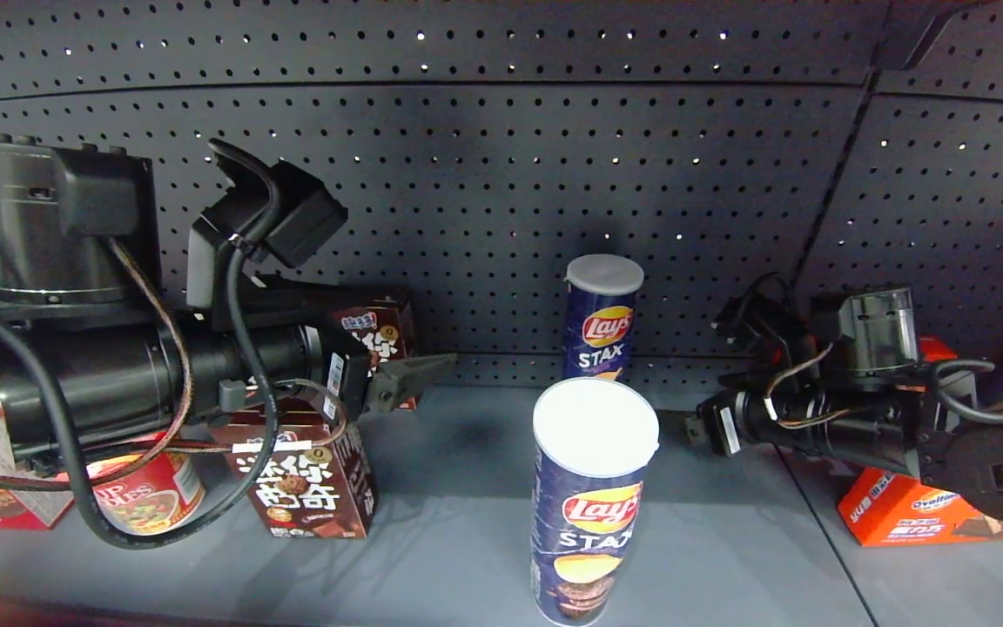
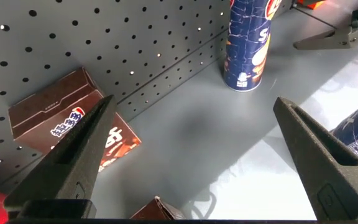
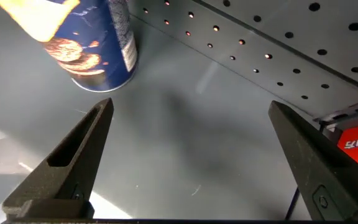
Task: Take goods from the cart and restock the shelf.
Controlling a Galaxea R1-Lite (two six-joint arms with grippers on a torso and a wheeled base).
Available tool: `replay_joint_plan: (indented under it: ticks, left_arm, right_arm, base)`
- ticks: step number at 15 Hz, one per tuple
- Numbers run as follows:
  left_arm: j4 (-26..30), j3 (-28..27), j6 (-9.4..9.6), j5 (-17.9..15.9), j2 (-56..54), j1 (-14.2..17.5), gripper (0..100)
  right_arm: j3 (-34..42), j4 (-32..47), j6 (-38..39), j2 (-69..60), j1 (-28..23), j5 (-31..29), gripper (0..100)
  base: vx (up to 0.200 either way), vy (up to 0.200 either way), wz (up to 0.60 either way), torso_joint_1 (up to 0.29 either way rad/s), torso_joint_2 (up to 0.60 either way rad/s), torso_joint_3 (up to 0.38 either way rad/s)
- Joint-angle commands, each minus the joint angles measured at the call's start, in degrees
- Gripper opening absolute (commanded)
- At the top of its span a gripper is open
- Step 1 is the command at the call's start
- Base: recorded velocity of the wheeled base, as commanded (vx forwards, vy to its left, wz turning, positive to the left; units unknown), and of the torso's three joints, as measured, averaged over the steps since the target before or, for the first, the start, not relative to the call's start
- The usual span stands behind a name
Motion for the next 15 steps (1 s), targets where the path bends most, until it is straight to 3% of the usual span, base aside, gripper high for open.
replay_joint_plan:
  ticks: [1,8,15]
  left_arm:
    - [-0.01,-0.04,0.02,0.03,-0.06,0.12,100]
    - [0.08,0.14,-0.07,-0.05,-0.15,0.39,100]
    - [-0.01,0.23,-0.07,-0.05,-0.15,0.3,100]
  right_arm:
    - [-1.36,0.04,-0.04,2.06,-0.12,-0.04,100]
    - [-9.62,-0.05,0.05,8.39,-1.79,-0.31,100]
    - [-12.61,-0.14,0.4,11.29,-0.29,-0.13,100]
  base:
    - [0.0,0.0,0.0,0.0,0.0,0.0]
    - [0.0,0.0,0.0,0.0,0.0,0.0]
    - [0.0,0.0,0.0,0.0,0.0,0.0]
